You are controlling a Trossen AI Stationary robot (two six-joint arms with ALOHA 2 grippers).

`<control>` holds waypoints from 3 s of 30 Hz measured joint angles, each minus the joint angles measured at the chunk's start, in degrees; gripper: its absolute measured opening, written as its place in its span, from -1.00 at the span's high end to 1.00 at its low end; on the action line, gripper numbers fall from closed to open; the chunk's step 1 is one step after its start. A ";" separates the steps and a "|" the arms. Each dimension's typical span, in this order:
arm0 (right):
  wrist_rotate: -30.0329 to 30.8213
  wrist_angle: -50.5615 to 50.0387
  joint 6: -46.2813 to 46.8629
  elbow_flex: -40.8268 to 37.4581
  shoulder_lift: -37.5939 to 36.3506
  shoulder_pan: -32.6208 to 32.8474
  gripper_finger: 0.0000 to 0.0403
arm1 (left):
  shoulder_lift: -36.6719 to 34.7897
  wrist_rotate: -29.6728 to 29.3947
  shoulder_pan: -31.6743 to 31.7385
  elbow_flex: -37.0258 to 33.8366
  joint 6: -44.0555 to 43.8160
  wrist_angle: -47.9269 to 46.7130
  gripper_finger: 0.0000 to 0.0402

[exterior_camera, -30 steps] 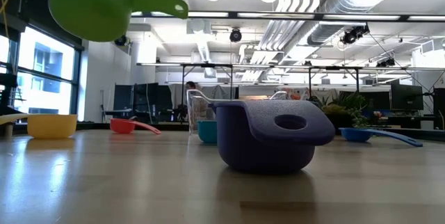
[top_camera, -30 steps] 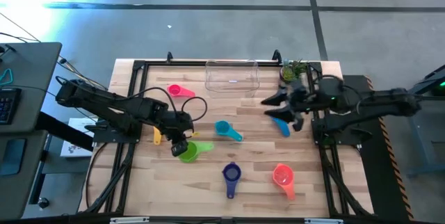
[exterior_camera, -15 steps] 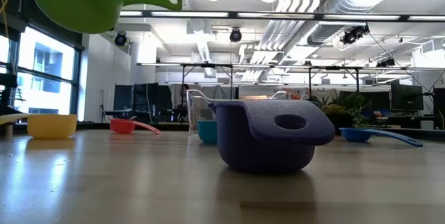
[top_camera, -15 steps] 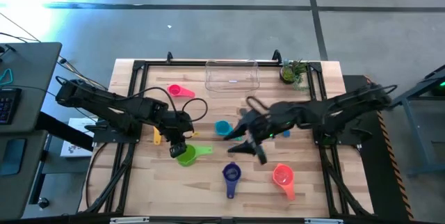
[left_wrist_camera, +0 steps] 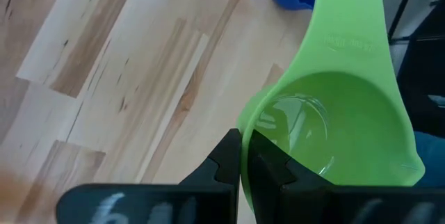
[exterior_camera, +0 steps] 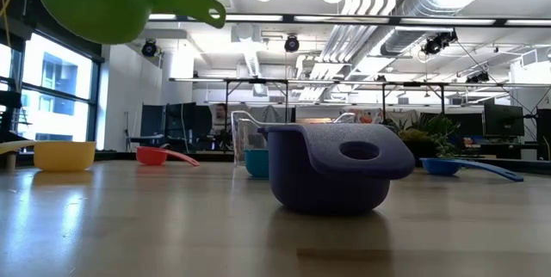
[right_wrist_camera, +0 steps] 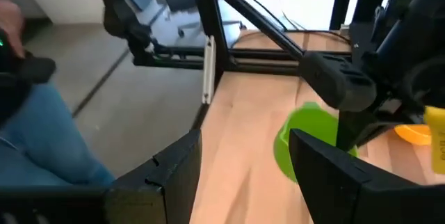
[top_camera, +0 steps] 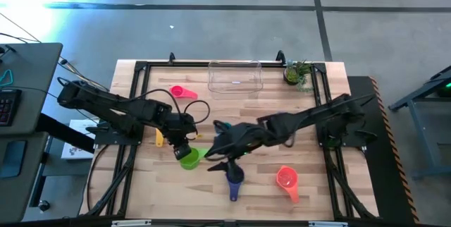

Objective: Nest measuring cups in basket
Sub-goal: Stack the green measuring cup on top of the orange measuring cup

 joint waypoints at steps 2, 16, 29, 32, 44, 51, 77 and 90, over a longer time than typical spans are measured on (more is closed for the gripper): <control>-0.64 -0.31 -0.26 1.05 1.70 -0.04 -0.04 | 0.65 -0.03 0.00 0.01 0.03 -0.16 0.97; -2.18 -4.21 -5.17 1.81 5.01 -0.36 -0.04 | 2.50 1.05 -0.02 0.01 6.62 4.26 0.97; -0.05 -5.70 -7.73 1.80 5.02 -0.50 -0.04 | 2.50 3.99 -0.04 0.03 6.56 8.92 0.97; 2.97 -8.62 -6.85 1.80 5.00 -0.51 -0.04 | 2.50 3.86 -0.05 0.03 6.79 9.14 0.97; 3.41 -9.43 -9.13 1.76 5.00 -0.39 -0.04 | 2.50 5.44 1.37 0.03 -0.07 10.61 0.97; 2.25 -8.88 -12.02 1.74 5.52 -1.09 -0.04 | 2.48 10.01 2.09 0.09 0.02 16.39 0.97; -4.52 -7.24 -11.18 1.72 6.73 -2.46 0.45 | 2.45 8.47 5.03 0.09 1.41 16.45 0.97; -4.88 -7.25 -10.09 1.74 6.73 -2.37 0.97 | 2.50 6.18 5.33 0.09 1.50 18.63 0.91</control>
